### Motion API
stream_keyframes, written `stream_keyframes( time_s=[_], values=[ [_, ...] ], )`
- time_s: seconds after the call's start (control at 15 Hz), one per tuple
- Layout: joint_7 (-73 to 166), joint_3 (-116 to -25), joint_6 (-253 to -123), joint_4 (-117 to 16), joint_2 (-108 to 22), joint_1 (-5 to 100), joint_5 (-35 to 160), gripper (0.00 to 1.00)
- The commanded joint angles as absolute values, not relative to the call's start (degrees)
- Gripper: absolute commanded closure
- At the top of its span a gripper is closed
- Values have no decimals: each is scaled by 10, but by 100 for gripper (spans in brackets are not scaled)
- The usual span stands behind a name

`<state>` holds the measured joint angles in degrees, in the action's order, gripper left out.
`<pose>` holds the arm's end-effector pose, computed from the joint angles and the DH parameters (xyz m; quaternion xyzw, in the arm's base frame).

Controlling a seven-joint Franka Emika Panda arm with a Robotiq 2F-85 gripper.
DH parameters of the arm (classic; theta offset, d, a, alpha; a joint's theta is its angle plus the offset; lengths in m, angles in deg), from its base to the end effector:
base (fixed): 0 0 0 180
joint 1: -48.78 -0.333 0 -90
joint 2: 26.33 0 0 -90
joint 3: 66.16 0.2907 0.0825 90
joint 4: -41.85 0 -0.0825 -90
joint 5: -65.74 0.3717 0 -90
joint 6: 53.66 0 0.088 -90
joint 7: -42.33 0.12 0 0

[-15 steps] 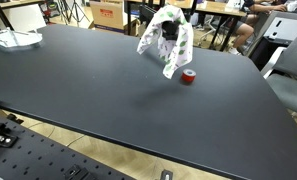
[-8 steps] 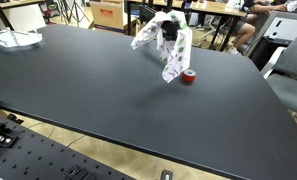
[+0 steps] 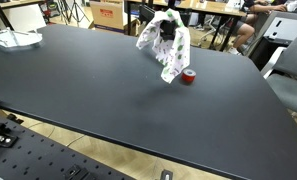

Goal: Remove the white cloth from the black stand

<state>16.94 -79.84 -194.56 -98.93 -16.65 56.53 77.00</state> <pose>0.4422 -0.1709 0.3459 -0.9922 0.0365 -0.1093 0.0484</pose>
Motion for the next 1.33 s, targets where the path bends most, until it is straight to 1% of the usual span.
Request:
stream_keyframes(
  time_s=[0.0,0.33,0.6,0.93,1.27],
  values=[
    [174,-794,-1917,-987,-135,557,778,99],
    [188,-769,-1908,-986,-82,538,763,99],
    [192,-750,-1904,-976,-71,503,777,99],
    [216,-720,-1933,-963,-121,444,833,99],
    [272,-676,-1969,-972,-181,422,855,99]
  ],
)
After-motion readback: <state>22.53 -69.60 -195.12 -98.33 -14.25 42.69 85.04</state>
